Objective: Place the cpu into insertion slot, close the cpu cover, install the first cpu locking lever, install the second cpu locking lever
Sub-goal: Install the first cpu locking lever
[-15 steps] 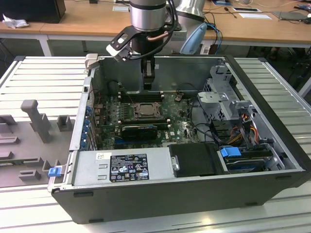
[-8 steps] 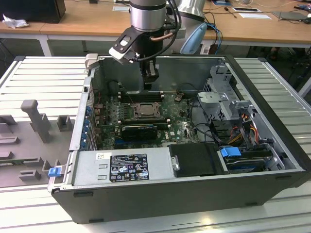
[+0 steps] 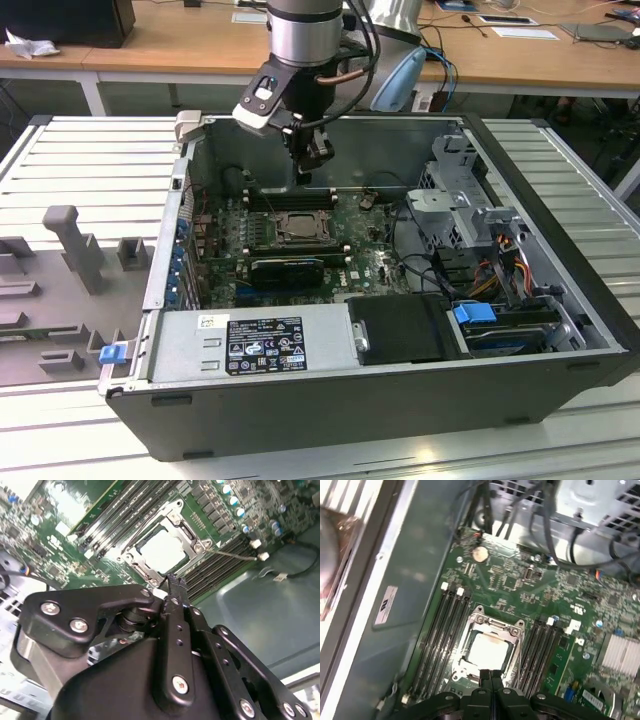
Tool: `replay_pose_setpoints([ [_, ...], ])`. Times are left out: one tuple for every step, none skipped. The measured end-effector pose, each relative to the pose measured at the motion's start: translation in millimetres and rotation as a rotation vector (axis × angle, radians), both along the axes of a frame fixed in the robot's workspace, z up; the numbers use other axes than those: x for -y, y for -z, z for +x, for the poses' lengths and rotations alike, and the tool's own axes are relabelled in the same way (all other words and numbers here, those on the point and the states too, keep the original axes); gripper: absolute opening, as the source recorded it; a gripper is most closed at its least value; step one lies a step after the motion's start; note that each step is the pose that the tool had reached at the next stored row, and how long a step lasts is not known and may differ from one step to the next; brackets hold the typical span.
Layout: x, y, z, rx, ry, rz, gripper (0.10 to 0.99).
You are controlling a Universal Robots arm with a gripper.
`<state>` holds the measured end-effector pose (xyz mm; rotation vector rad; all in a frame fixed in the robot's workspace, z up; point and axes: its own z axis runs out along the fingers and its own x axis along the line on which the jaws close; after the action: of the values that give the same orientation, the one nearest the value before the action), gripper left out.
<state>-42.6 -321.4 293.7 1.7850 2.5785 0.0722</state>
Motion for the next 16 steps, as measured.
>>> replay_pose_setpoints([
  [0.0, 0.0, 0.0, -0.0009, -0.015, 0.0, 0.106],
  [0.0, 0.1, 0.0, -0.0024, -0.034, -0.001, 0.106],
  [0.0, 0.1, 0.0, -0.0039, -0.064, -0.001, 0.106],
  [0.0, 0.1, -0.1, -0.0042, -0.093, -0.001, 0.106],
  [0.0, 0.2, -0.1, -0.0042, -0.112, -0.001, 0.106],
  [0.0, 0.2, 0.0, -0.0043, -0.13, -0.001, 0.106],
  [0.0, 0.2, 0.0, -0.0042, -0.163, -0.001, 0.106],
  [0.0, 0.2, 0.0, -0.0042, -0.176, -0.002, 0.106],
  [0.0, 0.2, 0.0, -0.0041, -0.19, -0.002, 0.106],
  [0.0, 0.2, 0.0, -0.0042, -0.209, -0.002, 0.106],
  [0.0, 0.2, 0.0, -0.0042, -0.219, -0.002, 0.106],
  [0.0, 0.2, 0.0, -0.0042, -0.231, -0.002, 0.106],
  [0.0, 0.2, 0.0, -0.0041, -0.243, -0.002, 0.106],
  [0.0, 0.2, 0.0, -0.0041, -0.268, -0.002, 0.106],
  [0.0, 0.2, 0.0, -0.0041, -0.28, -0.002, 0.106],
  [0.0, 0.2, 0.0, -0.0041, -0.3, -0.002, 0.106],
])
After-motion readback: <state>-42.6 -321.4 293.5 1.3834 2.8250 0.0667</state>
